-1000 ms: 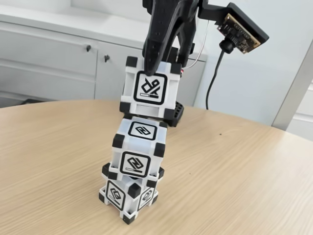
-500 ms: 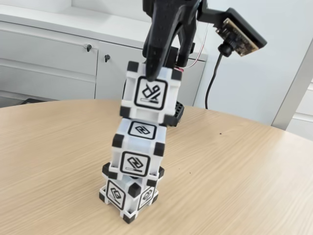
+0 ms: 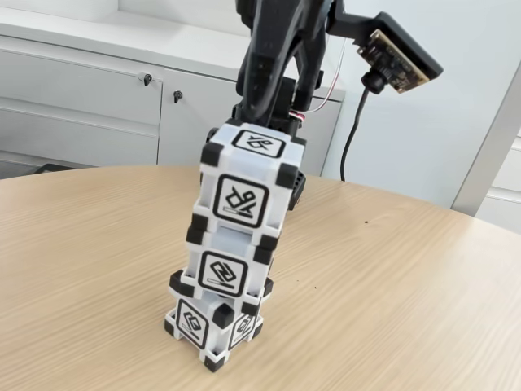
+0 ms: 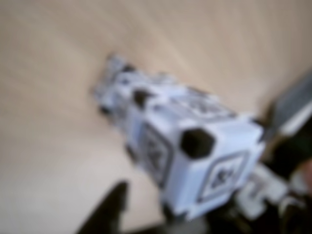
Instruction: Stack cubes from left to right.
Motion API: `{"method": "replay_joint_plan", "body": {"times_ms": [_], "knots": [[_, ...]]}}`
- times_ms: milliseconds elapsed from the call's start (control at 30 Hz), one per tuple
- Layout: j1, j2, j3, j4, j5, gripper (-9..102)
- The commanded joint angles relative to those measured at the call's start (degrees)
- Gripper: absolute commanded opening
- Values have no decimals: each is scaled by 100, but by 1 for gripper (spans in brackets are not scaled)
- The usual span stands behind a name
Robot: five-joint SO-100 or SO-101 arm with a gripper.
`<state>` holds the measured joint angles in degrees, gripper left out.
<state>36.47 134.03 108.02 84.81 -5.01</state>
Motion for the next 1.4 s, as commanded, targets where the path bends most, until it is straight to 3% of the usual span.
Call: {"method": "replay_joint_plan", "body": {"times_ms": [0,467,600,1000,1367], "knots": [[-53,97,-79,26,-53,35],[-70,870,-79,35,141,35],[-114,1354,-88,35,325,29],[-2355,2048,-97,-62,1204,10],[-2654,2241,70,-70,1301,2]]}}
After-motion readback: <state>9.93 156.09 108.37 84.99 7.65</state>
